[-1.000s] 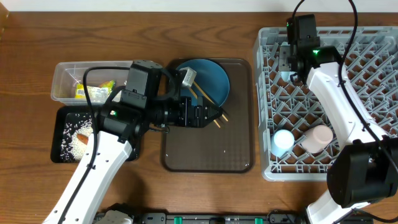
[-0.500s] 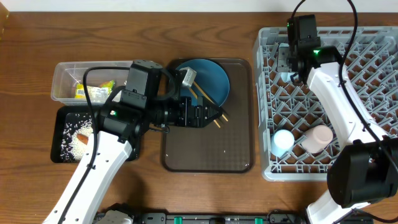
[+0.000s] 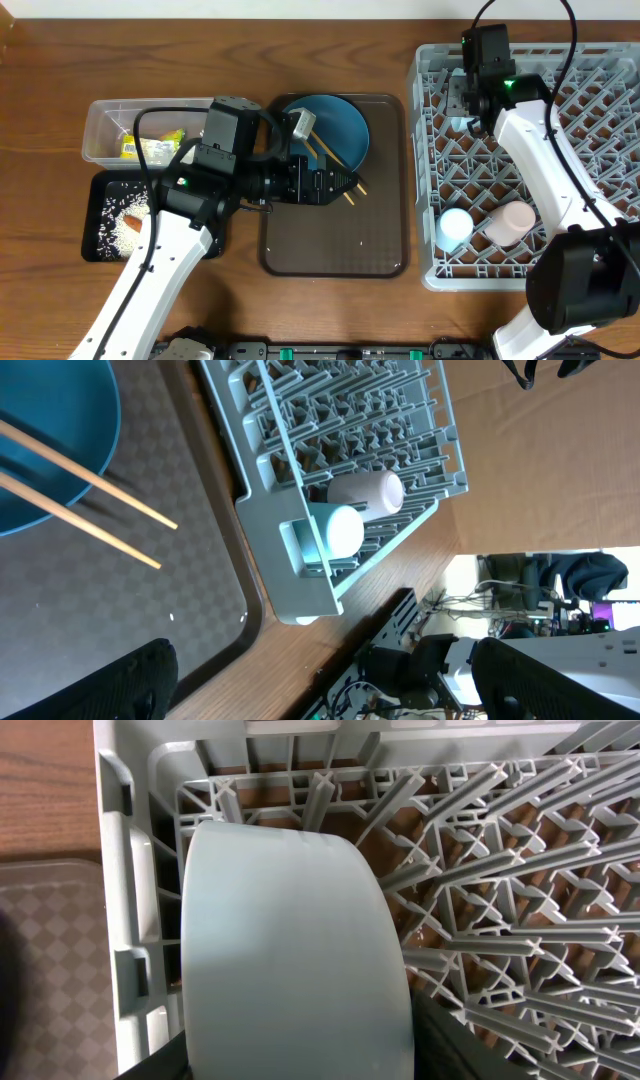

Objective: Sort waste into correct bins and load items into the dishwasher rack
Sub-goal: 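Open the left gripper and carry the bowl right into the rack, then lower the light blue bowl into the rack's far corner with the right gripper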

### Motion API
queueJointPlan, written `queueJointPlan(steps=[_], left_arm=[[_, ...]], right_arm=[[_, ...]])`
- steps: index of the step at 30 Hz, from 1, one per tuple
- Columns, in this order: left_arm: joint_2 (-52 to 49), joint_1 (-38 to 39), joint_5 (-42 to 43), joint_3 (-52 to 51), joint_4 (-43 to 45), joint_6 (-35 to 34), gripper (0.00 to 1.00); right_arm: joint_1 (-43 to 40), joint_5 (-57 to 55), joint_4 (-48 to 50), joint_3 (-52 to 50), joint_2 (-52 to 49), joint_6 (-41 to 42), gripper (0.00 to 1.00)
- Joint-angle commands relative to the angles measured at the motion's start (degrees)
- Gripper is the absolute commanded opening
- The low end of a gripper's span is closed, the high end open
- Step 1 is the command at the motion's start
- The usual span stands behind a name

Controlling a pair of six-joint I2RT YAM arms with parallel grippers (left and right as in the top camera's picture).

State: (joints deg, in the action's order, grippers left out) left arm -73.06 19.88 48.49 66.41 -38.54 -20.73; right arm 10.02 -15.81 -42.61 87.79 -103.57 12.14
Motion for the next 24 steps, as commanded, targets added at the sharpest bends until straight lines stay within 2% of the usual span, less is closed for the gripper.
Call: queueJointPlan(steps=[1,13,17,19,24], left_arm=[[0.2,-0.24,-0.11,1.33,0.07,0.94,0.96],[0.2,-0.26,-0.11,1.33,0.07,0.94,0.96],[0.2,-0.26,-0.11,1.33,0.07,0.94,0.96],[0.2,-0.24,-0.11,1.33,0.07,0.94,0.96],[0.2,-0.26,-0.11,1.33,0.07,0.94,0.96]], right_arm=[[-0.24,3.91,-0.26,0.48,-0.74,2.45,0.48],[-0.22,4.28,-0.85,0.48,-4.44,2.43,0.48],[-0.26,3.8,-0.39,0.48,-3.98,2.4,0.41],[-0.26,3.63,0.09,0.5,-3.04,2.38,0.34],[-0.37,3.02,0.83,0.92,0.92,0.0,0.39]])
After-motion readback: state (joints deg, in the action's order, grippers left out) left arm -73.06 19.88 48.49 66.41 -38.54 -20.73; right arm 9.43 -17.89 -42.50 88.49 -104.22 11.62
